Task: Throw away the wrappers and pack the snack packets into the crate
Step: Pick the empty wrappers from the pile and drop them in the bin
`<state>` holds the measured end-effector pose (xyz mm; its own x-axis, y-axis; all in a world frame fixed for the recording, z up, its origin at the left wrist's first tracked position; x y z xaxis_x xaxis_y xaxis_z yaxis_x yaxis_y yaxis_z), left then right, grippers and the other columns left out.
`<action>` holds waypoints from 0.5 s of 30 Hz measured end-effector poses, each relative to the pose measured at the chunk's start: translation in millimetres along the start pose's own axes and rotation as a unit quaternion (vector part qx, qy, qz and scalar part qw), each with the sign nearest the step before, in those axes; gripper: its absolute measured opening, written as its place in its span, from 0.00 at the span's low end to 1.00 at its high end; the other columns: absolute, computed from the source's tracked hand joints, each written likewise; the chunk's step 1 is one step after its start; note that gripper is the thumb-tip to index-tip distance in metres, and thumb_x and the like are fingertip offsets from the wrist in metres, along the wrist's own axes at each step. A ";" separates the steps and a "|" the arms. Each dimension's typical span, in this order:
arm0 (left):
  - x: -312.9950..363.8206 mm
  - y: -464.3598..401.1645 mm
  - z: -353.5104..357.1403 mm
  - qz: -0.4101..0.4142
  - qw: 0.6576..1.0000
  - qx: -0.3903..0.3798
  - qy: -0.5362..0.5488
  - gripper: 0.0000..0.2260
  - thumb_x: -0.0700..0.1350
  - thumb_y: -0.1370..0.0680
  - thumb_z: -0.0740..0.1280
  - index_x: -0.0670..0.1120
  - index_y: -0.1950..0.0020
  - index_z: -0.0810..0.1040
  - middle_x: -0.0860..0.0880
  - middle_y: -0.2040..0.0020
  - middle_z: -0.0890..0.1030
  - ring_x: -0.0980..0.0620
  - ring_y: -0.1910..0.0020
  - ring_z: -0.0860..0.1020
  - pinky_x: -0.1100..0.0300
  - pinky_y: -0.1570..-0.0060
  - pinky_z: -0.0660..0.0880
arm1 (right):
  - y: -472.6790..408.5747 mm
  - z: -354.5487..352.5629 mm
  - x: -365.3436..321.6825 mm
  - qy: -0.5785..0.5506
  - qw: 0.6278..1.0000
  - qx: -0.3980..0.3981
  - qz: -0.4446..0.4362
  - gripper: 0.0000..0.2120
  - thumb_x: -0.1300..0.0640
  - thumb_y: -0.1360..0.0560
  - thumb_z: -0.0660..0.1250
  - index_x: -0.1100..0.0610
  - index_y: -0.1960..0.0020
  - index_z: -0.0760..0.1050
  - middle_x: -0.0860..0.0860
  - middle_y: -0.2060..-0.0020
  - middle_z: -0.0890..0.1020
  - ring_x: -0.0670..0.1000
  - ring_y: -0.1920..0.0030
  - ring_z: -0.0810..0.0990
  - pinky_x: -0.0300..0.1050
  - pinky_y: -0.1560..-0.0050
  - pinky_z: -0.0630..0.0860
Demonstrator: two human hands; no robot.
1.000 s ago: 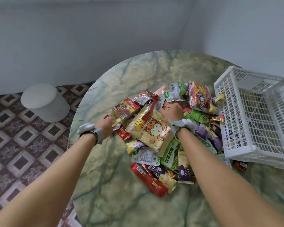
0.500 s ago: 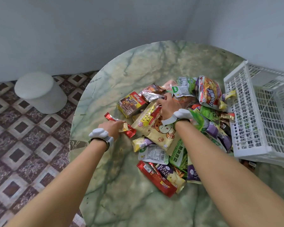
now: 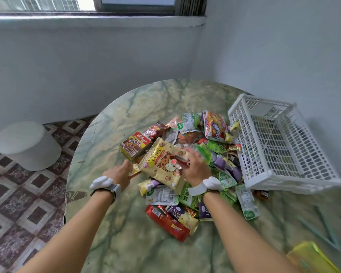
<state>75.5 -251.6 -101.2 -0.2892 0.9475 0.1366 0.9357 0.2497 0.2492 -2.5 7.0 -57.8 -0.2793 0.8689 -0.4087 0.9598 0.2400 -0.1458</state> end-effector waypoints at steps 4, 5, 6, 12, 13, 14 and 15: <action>17.5 20.8 -6.0 -0.043 0.995 0.039 0.075 0.24 0.69 0.29 0.65 0.54 0.44 0.66 0.51 0.57 0.79 0.46 0.65 0.77 0.60 0.70 0.69 | 28.6 -25.9 28.2 -0.024 0.998 0.041 0.049 0.36 0.26 0.31 0.55 0.60 0.55 0.77 0.56 0.67 0.81 0.56 0.69 0.80 0.35 0.74 0.59; 19.6 23.4 -7.2 -0.045 0.994 0.045 0.092 0.25 0.69 0.31 0.66 0.55 0.43 0.68 0.51 0.57 0.78 0.46 0.64 0.78 0.60 0.70 0.68 | 28.0 -30.2 35.1 -0.030 0.996 0.031 0.083 0.31 0.31 0.31 0.63 0.61 0.54 0.76 0.58 0.64 0.80 0.57 0.66 0.80 0.37 0.72 0.58; 27.2 31.2 -7.2 -0.040 0.993 0.044 0.099 0.25 0.67 0.30 0.68 0.54 0.42 0.70 0.50 0.56 0.79 0.45 0.62 0.78 0.60 0.68 0.68 | 33.3 -39.5 48.2 -0.035 0.992 0.026 0.118 0.26 0.37 0.31 0.69 0.61 0.54 0.75 0.60 0.60 0.79 0.58 0.62 0.79 0.39 0.70 0.59; 77.6 71.0 -2.2 -0.052 0.994 0.007 0.097 0.09 0.47 0.27 0.69 0.46 0.48 0.82 0.45 0.55 0.83 0.47 0.64 0.77 0.60 0.67 0.73 | 57.9 -113.1 137.2 -0.040 0.978 0.087 0.185 0.17 0.48 0.25 0.66 0.64 0.52 0.74 0.65 0.57 0.78 0.63 0.58 0.78 0.47 0.64 0.67; 84.2 76.4 -3.0 -0.057 0.994 0.011 0.089 0.07 0.46 0.26 0.68 0.45 0.51 0.82 0.45 0.57 0.83 0.47 0.65 0.76 0.62 0.70 0.71 | 58.6 -123.6 147.0 -0.040 0.977 0.094 0.185 0.15 0.50 0.24 0.65 0.64 0.52 0.73 0.65 0.59 0.79 0.63 0.60 0.78 0.47 0.65 0.67; 90.6 81.3 -5.3 -0.058 0.995 0.015 0.084 0.06 0.45 0.25 0.67 0.44 0.52 0.81 0.45 0.59 0.82 0.47 0.66 0.75 0.63 0.72 0.68 | 58.8 -134.5 155.1 -0.042 0.976 0.104 0.185 0.14 0.51 0.24 0.65 0.64 0.53 0.73 0.64 0.62 0.79 0.63 0.62 0.78 0.47 0.66 0.67; 97.1 86.5 -7.2 -0.056 0.995 0.024 0.084 0.07 0.44 0.25 0.66 0.43 0.53 0.81 0.45 0.61 0.80 0.47 0.66 0.74 0.62 0.73 0.66 | 59.4 -145.5 163.0 -0.047 0.975 0.113 0.185 0.13 0.53 0.23 0.64 0.64 0.54 0.73 0.63 0.64 0.79 0.62 0.63 0.78 0.47 0.66 0.66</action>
<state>126.9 -139.5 -59.6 -0.4174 0.8677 0.2700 0.9034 0.3643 0.2259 13.1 225.9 -2.0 0.0737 0.8316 -0.5504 0.9672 -0.1941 -0.1637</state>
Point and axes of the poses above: each hand's wrist, its own y-axis away from the middle knuckle, its own z-axis out of the palm, x = y × z, the point moved 6 cm from there along -y, towards the middle knuckle
